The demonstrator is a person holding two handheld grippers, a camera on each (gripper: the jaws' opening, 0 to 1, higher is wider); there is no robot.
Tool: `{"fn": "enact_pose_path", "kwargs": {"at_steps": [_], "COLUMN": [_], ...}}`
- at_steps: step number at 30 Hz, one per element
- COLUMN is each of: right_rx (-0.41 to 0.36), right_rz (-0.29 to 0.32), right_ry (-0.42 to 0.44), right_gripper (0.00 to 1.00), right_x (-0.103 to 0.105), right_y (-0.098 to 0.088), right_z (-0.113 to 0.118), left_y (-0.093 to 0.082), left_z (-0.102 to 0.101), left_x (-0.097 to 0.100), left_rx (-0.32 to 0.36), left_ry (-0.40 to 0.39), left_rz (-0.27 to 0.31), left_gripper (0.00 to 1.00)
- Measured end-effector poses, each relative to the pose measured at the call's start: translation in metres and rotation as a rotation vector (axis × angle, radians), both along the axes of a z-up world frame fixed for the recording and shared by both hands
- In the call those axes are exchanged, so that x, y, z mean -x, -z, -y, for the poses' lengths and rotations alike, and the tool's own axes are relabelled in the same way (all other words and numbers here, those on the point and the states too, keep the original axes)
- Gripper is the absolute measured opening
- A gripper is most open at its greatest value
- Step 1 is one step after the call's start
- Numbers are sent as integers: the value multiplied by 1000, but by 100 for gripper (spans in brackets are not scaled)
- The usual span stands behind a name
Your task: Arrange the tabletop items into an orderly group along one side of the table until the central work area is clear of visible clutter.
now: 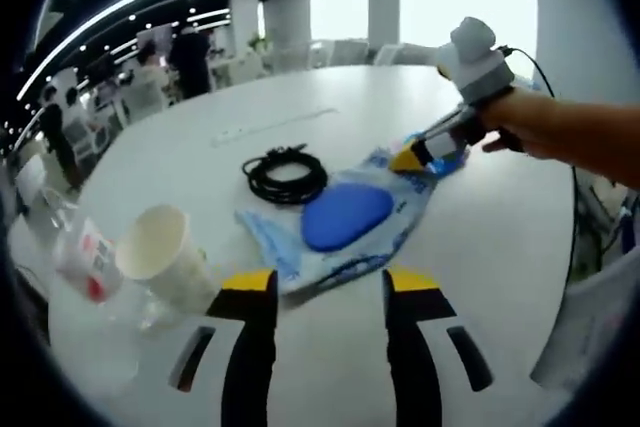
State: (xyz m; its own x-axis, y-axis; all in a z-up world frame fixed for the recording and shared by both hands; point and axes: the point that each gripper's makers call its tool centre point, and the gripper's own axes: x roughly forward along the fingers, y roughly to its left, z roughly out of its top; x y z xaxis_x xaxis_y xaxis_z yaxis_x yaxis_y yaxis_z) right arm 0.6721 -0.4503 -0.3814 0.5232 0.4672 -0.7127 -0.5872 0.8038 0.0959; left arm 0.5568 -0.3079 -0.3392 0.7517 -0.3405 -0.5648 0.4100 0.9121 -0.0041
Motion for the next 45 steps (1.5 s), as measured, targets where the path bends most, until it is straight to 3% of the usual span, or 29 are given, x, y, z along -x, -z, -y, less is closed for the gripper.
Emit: {"fn": "enact_pose_path", "kwargs": {"at_steps": [6,16,31,37,45], "right_rx": [1,8,-13,-26,-35], "right_rz": [-9,12,52,87,160], "right_ry": [-1,9,16,16,-15], "right_gripper": [2,15,17,20,26], "right_x": [3,2,1,1,7], "right_y": [1,-4,-19,-35,-70], "right_z": [1,2,4,3,1], "left_y": [-4,-8,-14,-22,-38], "left_z": [12,16,24,26,22], "left_x": [2,4,2,-1,-4], "left_rx": [20,34,45,51,44], "left_ry": [46,73,99,113,137], "left_rz": [18,26,37,52,76], "left_gripper": [43,46,49,51,52]}}
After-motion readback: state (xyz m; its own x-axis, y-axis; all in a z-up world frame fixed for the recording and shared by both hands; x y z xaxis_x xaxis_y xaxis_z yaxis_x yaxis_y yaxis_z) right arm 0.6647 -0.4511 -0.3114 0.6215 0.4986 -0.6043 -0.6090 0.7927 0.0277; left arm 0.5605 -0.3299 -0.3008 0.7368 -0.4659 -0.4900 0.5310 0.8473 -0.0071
